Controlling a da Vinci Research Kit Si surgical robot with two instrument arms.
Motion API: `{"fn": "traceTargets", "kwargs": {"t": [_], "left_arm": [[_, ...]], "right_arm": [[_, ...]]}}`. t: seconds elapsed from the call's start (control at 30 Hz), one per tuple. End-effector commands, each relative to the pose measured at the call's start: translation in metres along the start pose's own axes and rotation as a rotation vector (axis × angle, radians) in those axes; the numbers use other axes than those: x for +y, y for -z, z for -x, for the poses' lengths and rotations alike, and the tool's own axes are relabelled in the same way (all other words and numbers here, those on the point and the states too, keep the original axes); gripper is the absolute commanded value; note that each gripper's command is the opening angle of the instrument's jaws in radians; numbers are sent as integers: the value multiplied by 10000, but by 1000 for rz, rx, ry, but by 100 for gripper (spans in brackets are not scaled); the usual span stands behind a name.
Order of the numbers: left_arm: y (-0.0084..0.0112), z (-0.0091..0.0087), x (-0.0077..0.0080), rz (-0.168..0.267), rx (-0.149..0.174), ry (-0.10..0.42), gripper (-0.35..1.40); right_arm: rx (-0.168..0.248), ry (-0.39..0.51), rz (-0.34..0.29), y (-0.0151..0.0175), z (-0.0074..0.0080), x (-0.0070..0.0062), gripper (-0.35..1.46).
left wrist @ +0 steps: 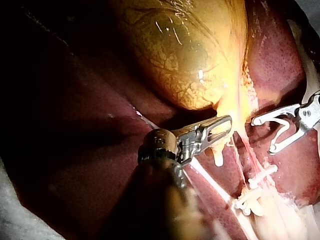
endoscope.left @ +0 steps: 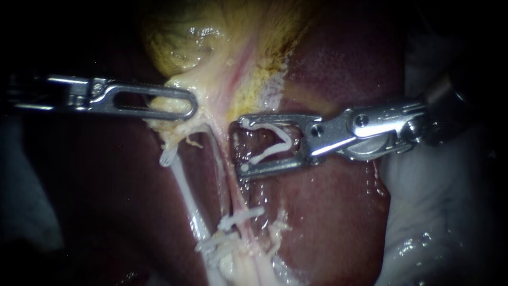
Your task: Clipping second clip right tube
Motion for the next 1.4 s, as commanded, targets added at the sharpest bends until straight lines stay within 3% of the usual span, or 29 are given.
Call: {"fn": "traceTargets", "kwargs": {"t": [0.03,0.33,0.63,1.0,1.4], "left_arm": [[0,0,0,0,0,0,-35],[0,0,0,0,0,0,-35],[0,0,-1,0,0,0,-35],[0,-1,-6,3,-2,3,-35],[-2,-2,-12,6,-4,5,-35]], "right_arm": [[1,-6,-5,0,0,-1,49],[10,-150,-41,-6,7,-14,48],[-36,-329,-59,-10,20,-22,47],[-76,-419,-70,-29,42,-26,47],[-93,-484,-110,-51,52,-33,46]]}}
